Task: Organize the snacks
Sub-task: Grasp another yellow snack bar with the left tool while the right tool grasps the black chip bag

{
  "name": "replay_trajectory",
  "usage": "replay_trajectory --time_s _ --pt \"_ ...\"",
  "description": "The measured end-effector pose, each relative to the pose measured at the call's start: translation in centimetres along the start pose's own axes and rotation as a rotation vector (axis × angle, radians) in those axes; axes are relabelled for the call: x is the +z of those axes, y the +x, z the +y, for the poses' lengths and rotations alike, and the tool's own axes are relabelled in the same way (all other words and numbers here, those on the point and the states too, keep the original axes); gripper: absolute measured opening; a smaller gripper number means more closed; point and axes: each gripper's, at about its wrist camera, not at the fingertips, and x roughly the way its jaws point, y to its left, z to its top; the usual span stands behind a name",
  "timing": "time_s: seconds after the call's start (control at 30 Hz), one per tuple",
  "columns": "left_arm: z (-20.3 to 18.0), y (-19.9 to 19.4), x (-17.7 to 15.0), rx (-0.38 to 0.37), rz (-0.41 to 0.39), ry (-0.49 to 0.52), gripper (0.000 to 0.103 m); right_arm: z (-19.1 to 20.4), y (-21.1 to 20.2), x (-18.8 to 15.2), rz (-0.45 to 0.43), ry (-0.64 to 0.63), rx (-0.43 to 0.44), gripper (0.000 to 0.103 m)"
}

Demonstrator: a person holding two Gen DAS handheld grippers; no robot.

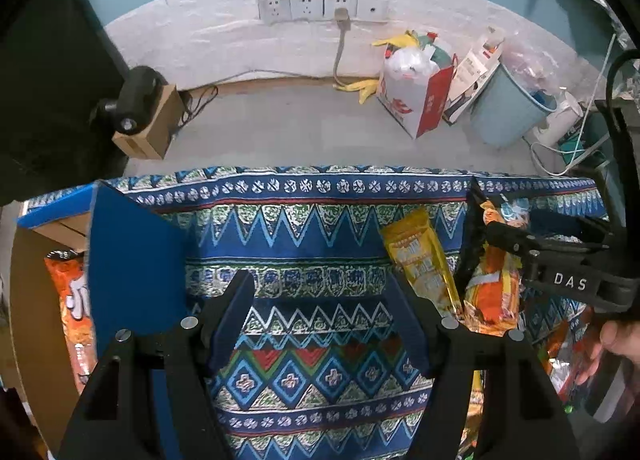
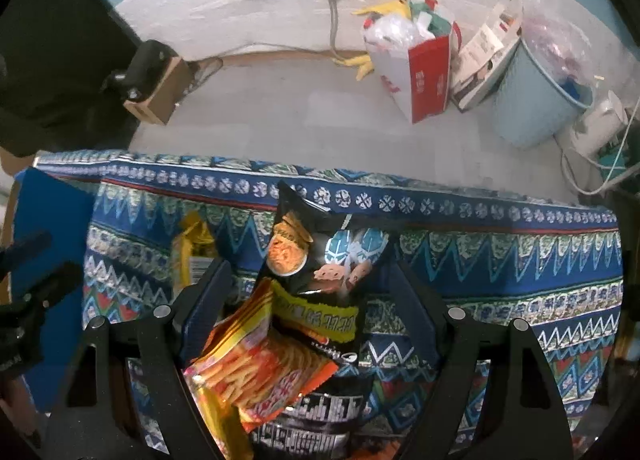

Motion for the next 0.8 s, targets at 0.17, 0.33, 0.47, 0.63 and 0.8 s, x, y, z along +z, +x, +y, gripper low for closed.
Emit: replay_trajectory --time_s 0.17,0.33,0.47,0.63,0.8 --pt "-0.4 1.6 0.0 -0.036 0.050 -0.031 0.070 -0.2 1.8 -0.1 0.028 0.017 -0.009 0.080" --pt "-1.4 2.7 -0.4 -0.058 0.090 -0.033 0.070 -0.9 3.0 -0.3 0.048 0.029 0.018 0.080" --pt "-2.4 3.3 -1.1 -0.084 0.117 -0.039 0.070 -1.2 2.9 -0.2 0.040 0.001 0.016 0.065" --pt "-3.6 3.4 -1.9 -0.108 0.126 -0.034 0.073 -1.7 2.0 -0.2 0.009 -0.007 -0.004 0.051" --pt "-4.7 3.9 -2.2 -0.145 0.144 -0.061 0.077 -2.5 1.0 -0.3 -0.030 -0.013 -0.064 0.050"
